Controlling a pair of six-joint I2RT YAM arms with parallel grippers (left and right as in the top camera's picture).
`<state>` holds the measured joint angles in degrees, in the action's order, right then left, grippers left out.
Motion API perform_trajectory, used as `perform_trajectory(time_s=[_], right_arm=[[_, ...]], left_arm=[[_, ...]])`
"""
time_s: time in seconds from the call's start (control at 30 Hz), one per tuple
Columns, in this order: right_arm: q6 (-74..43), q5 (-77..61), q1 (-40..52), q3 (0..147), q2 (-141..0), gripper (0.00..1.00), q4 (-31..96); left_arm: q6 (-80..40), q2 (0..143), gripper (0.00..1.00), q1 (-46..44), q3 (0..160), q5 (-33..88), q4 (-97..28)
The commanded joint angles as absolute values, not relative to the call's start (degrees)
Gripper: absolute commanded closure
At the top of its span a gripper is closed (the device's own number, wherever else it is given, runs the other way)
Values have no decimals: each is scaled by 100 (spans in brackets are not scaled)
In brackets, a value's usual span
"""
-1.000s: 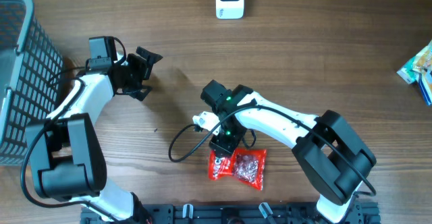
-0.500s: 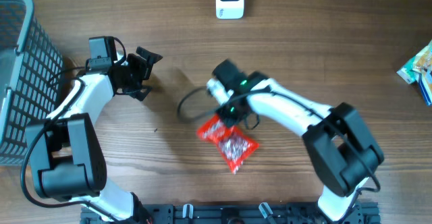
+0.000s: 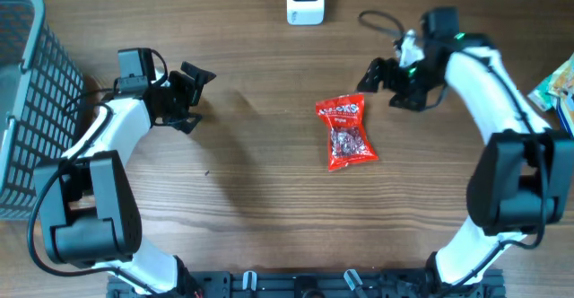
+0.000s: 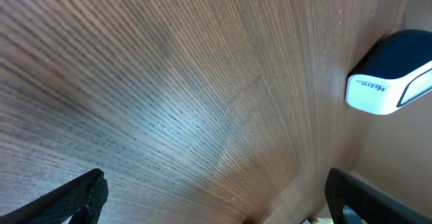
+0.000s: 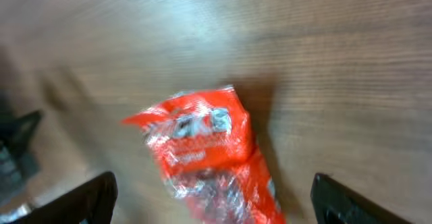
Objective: Scan the item barcode
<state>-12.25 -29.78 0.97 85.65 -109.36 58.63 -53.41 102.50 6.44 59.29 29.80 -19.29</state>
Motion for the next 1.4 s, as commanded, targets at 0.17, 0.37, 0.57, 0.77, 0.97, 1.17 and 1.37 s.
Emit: perform_trajectory(time_s=[0.17,0.37,0.57,0.77,0.97,1.17,1.37], right_arm=[[-307,-3256,1221,8180,-10822,96,5867],[-1977,-1645,1992,7048,-10838,96,4278],[-1785,-1116,1931,6711,-10836,96,3946],[-1168,-1448,1927,7776,-10451,96,5360],[-1557,-423,1903,8034,-10127,96,6213],[-2226,134,1844,7113,-10189,95,5210],[-2617,106,1699,6355,-10189,95,4265]], left_arm=[[-5249,10156,0,650,5924,2943,-1914],[-5249,10156,0,650,5924,2943,-1914],[-5249,10156,0,650,5924,2943,-1916],[-5249,10156,0,650,5924,2943,-1914],[-5249,10156,0,650,5924,2943,-1916],[-5249,10156,0,650,5924,2943,-1914],[-5249,10156,0,650,5924,2943,-1914]])
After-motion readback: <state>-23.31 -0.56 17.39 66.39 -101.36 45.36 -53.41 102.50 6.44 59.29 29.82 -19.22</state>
